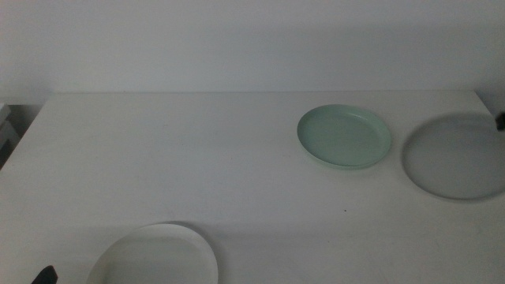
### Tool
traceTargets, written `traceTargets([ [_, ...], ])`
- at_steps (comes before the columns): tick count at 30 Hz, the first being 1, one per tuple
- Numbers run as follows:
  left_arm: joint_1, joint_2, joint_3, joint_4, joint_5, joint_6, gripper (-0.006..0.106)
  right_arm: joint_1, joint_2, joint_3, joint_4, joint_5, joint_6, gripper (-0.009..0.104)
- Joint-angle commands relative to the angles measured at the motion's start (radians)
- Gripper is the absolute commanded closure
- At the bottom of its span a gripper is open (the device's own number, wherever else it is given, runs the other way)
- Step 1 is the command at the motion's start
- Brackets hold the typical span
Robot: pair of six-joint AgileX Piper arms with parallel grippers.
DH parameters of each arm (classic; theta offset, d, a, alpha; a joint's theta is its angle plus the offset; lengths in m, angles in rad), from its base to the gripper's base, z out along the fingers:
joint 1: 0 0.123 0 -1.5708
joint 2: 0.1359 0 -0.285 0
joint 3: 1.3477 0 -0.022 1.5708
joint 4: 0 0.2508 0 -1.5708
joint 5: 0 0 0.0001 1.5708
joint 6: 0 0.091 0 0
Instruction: Stack the three bowls on top of each other.
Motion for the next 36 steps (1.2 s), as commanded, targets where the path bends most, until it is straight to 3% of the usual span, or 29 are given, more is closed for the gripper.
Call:
traceTargets([
  [1, -0.002, -0.014, 0.006, -0.005, -0.076, -0.009, 0.012, 0.058, -0.12, -0.016, 0.014, 0.008, 0.001, 0.095],
  [9, -0.002, -0.014, 0.006, -0.005, -0.076, -0.009, 0.012, 0.361, -0.197, -0.011, 0.107, 0.033, 0.11, 0.095],
  [17, -0.002, -0.014, 0.006, -0.005, -0.076, -0.009, 0.012, 0.575, -0.12, -0.011, 0.112, -0.029, 0.193, 0.095],
  [31, -0.002, -0.014, 0.006, -0.005, -0.076, -0.009, 0.012, 0.624, 0.11, -0.011, 0.116, -0.077, 0.199, 0.095],
  [36, -0.002, -0.014, 0.006, -0.005, -0.076, -0.009, 0.012, 0.624, 0.171, -0.011, 0.152, -0.082, 0.165, 0.095],
])
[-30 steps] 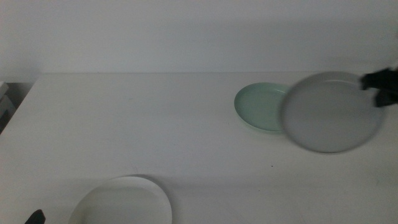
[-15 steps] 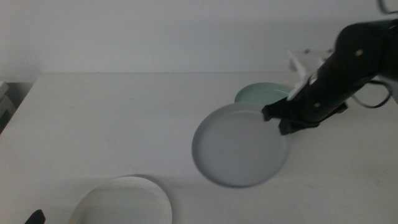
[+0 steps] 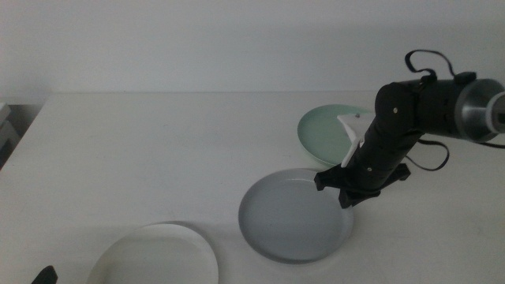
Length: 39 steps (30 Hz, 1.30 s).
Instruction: Stack the three bowls on top of each other.
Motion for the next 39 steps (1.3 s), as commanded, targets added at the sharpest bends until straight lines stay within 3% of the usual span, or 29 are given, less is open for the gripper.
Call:
traceTargets([
  [1, -0.002, -0.014, 0.006, -0.005, -0.076, -0.009, 0.012, 0.0, -0.029, -0.022, 0.023, -0.027, -0.024, 0.095],
  [7, -0.002, -0.014, 0.006, -0.005, -0.076, -0.009, 0.012, 0.0, -0.016, -0.022, 0.029, -0.058, -0.024, 0.085],
  [16, -0.002, -0.014, 0.006, -0.005, -0.076, -0.009, 0.012, -0.019, -0.085, -0.056, 0.011, -0.027, -0.033, 0.033],
  [20, -0.002, -0.014, 0.006, -0.005, -0.076, -0.009, 0.012, -0.062, -0.132, -0.142, -0.018, -0.002, 0.025, 0.02],
  [27, -0.002, -0.014, 0.006, -0.005, -0.076, -0.009, 0.012, -0.174, -0.085, -0.371, -0.118, 0.085, 0.039, 0.02],
  [33, -0.002, -0.014, 0.006, -0.005, -0.076, -0.009, 0.012, -0.265, 0.056, -0.571, -0.115, 0.174, 0.041, 0.022],
  [39, -0.002, -0.014, 0.006, -0.005, -0.076, -0.009, 0.012, -0.309, 0.194, -0.692, -0.111, 0.168, 0.036, 0.023],
])
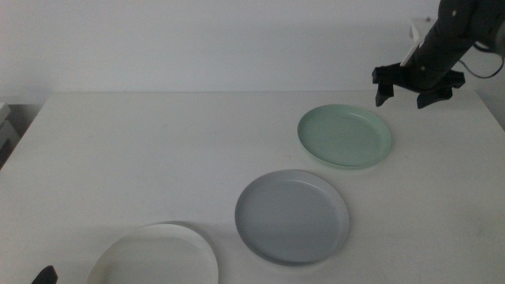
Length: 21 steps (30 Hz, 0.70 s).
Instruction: Stack the three bowls on top of each other.
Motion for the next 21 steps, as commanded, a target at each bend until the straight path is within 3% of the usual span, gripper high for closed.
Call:
traceTargets([
  [1, -0.002, -0.014, 0.006, -0.005, -0.076, -0.009, 0.012, -0.02, -0.013, -0.071, -0.006, -0.023, -0.005, 0.023],
  [7, -0.002, -0.014, 0.006, -0.005, -0.076, -0.009, 0.012, -0.024, 0.127, -0.179, -0.002, -0.044, -0.04, 0.025],
  [13, -0.002, -0.014, 0.006, -0.005, -0.076, -0.009, 0.012, -0.024, 0.214, -0.215, 0.009, -0.076, -0.047, 0.035],
  [17, -0.002, -0.014, 0.006, -0.005, -0.076, -0.009, 0.012, -0.024, 0.236, -0.215, 0.017, -0.096, -0.05, 0.05],
  [21, -0.002, -0.014, 0.006, -0.005, -0.076, -0.009, 0.012, -0.024, 0.239, -0.215, 0.061, -0.093, -0.122, 0.077],
])
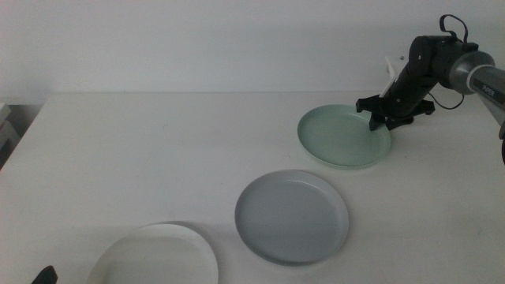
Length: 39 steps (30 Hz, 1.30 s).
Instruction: Stack the three bowls on top of each other.
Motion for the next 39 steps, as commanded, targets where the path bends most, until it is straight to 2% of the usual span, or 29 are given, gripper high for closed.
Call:
traceTargets([
  [1, -0.002, -0.014, 0.006, -0.005, -0.076, -0.009, 0.012, -0.008, -0.061, -0.03, 0.03, -0.024, -0.067, 0.083],
  [2, -0.002, -0.014, 0.006, -0.005, -0.076, -0.009, 0.012, -0.008, -0.065, -0.03, 0.038, -0.024, -0.092, 0.092],
  [3, -0.002, -0.014, 0.006, -0.005, -0.076, -0.009, 0.012, -0.008, -0.069, -0.029, 0.039, -0.024, -0.092, 0.095],
  [7, -0.002, -0.014, 0.006, -0.005, -0.076, -0.009, 0.012, -0.003, -0.156, 0.022, 0.04, -0.066, -0.085, 0.095],
  [16, -0.002, -0.014, 0.006, -0.005, -0.076, -0.009, 0.012, 0.066, -0.605, 0.541, 0.133, -0.291, -0.103, 0.095],
  [21, -0.002, -0.014, 0.006, -0.005, -0.076, -0.009, 0.012, 0.166, -0.783, 0.739, 0.148, -0.315, -0.099, 0.095],
  [29, -0.002, -0.014, 0.006, -0.005, -0.076, -0.009, 0.012, 0.291, -0.826, 0.901, 0.155, -0.323, -0.036, 0.095],
  [39, -0.002, -0.014, 0.006, -0.005, -0.076, -0.009, 0.012, 0.302, -0.822, 1.038, 0.17, -0.457, -0.026, 0.095],
])
